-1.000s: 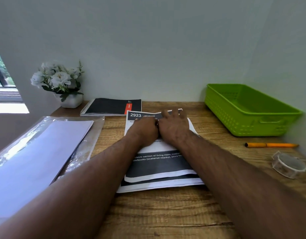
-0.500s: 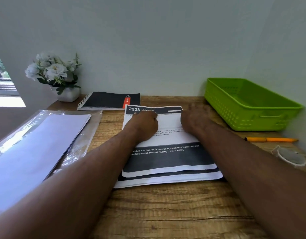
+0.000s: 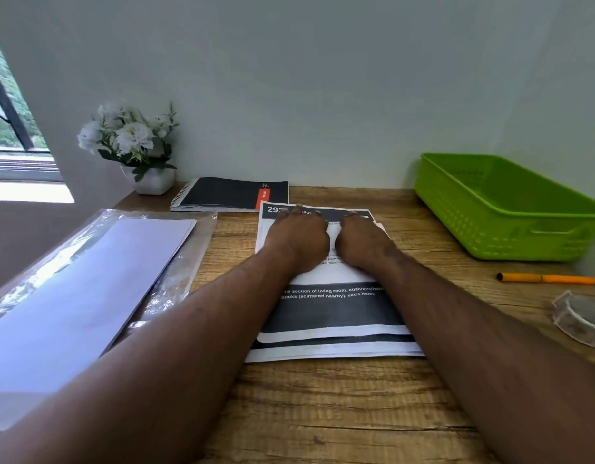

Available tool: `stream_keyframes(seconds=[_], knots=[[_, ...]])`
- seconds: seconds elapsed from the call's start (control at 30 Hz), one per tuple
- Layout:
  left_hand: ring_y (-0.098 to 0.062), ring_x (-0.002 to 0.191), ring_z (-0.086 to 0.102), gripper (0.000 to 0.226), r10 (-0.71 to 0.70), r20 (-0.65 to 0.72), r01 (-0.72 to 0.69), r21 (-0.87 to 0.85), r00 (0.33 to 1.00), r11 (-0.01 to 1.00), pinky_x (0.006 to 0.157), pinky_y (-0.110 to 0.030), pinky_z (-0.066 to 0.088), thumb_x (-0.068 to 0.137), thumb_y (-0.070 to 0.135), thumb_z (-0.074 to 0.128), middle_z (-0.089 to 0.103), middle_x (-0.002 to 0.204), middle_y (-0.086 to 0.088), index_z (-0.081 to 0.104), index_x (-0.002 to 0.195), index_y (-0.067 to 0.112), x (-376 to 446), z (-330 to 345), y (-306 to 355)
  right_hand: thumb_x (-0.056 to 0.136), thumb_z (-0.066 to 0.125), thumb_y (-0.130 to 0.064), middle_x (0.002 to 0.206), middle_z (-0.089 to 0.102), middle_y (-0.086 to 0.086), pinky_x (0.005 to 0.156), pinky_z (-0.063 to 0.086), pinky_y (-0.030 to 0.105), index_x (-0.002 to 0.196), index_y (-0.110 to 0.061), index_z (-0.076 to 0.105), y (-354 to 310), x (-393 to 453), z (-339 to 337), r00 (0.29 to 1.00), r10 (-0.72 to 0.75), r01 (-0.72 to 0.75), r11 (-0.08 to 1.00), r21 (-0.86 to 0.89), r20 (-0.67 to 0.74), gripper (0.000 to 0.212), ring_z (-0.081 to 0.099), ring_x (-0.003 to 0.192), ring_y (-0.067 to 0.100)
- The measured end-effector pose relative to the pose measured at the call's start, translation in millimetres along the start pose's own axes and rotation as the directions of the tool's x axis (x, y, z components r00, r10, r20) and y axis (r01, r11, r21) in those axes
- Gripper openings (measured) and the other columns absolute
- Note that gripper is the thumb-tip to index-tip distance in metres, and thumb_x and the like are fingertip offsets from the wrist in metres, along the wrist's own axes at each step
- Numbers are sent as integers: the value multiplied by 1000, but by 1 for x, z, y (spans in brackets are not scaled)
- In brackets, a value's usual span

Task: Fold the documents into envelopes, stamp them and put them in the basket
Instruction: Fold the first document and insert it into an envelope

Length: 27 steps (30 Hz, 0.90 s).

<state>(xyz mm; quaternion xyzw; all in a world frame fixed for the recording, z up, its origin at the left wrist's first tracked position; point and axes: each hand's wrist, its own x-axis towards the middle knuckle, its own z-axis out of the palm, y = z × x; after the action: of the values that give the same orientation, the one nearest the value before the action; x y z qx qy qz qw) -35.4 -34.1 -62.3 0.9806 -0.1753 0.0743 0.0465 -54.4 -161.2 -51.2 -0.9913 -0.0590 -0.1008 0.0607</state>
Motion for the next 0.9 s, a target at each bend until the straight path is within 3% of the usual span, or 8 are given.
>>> stream_keyframes(seconds=[0.1, 0.27, 0.47, 0.6, 0.67, 0.73, 0.83, 0.9], knots=[[-30, 135, 38, 42, -22, -13, 23, 61, 1000, 998, 116, -46, 19, 92, 22, 35, 55, 137, -9, 57, 127, 15, -5, -8, 6, 86, 46, -8, 123, 57, 17, 85, 42, 33, 108, -1, 59, 1, -1, 0, 1000, 17, -17, 1000, 26, -8, 27, 55, 113, 31], [-28, 113, 56, 31, -112, -22, 113, 106, 993, 988, 101, -43, 37, 92, 18, 38, 63, 121, -10, 59, 114, 15, -24, -24, -10, 87, 44, -7, 125, 55, 19, 88, 43, 35, 110, 1, 58, 2, 1, 3, 999, 32, -33, 999, 34, 17, 28, 54, 114, 33], [-31, 112, 55, 32, -254, -106, 274, 290, 961, 917, 96, -42, 39, 92, 15, 39, 65, 117, -11, 62, 114, 13, -40, -27, -37, 86, 41, -4, 126, 56, 17, 89, 42, 33, 111, 0, 58, 3, 4, 4, 997, 70, -73, 992, 103, 35, 30, 54, 115, 33], [-30, 96, 59, 25, -124, -319, 193, 195, 940, 962, 89, -40, 45, 86, 8, 43, 66, 100, -13, 65, 97, 8, -24, -34, -32, 94, 42, -11, 121, 59, 20, 80, 39, 27, 105, 0, 60, 11, 10, 4, 999, 39, -46, 976, 214, 35, 24, 56, 112, 32], [-30, 94, 60, 24, -52, -279, 51, -11, 959, 999, 84, -39, 50, 85, 9, 44, 67, 97, -13, 66, 97, 8, -16, -29, -27, 96, 44, -19, 115, 63, 20, 76, 38, 27, 96, -3, 61, 14, 11, 0, 999, -13, 2, 974, 225, 46, 23, 58, 107, 32], [-31, 102, 59, 28, 1, -163, -21, -121, 987, 992, 87, -40, 49, 92, 26, 45, 66, 109, -13, 65, 107, 12, -11, -19, -25, 96, 48, -23, 114, 65, 17, 85, 44, 30, 102, -1, 64, 15, 10, -5, 992, -90, 66, 971, 231, 91, 28, 59, 107, 31], [-33, 120, 48, 46, 3, -38, -6, -88, 999, 996, 100, -40, 40, 95, 49, 46, 55, 127, -14, 58, 127, 18, -8, -11, -30, 96, 52, -31, 127, 61, 11, 98, 42, 33, 125, -7, 60, 19, 7, -13, 975, -160, 117, 960, 253, 156, 38, 56, 115, 25], [-34, 127, 40, 50, -32, -29, 29, -74, 999, 997, 105, -44, 35, 95, 54, 45, 47, 133, -14, 53, 134, 25, -8, -13, -31, 94, 56, -35, 134, 57, 6, 95, 39, 27, 131, -14, 56, 24, 9, -14, 973, -170, 125, 958, 259, 158, 43, 53, 120, 22]])
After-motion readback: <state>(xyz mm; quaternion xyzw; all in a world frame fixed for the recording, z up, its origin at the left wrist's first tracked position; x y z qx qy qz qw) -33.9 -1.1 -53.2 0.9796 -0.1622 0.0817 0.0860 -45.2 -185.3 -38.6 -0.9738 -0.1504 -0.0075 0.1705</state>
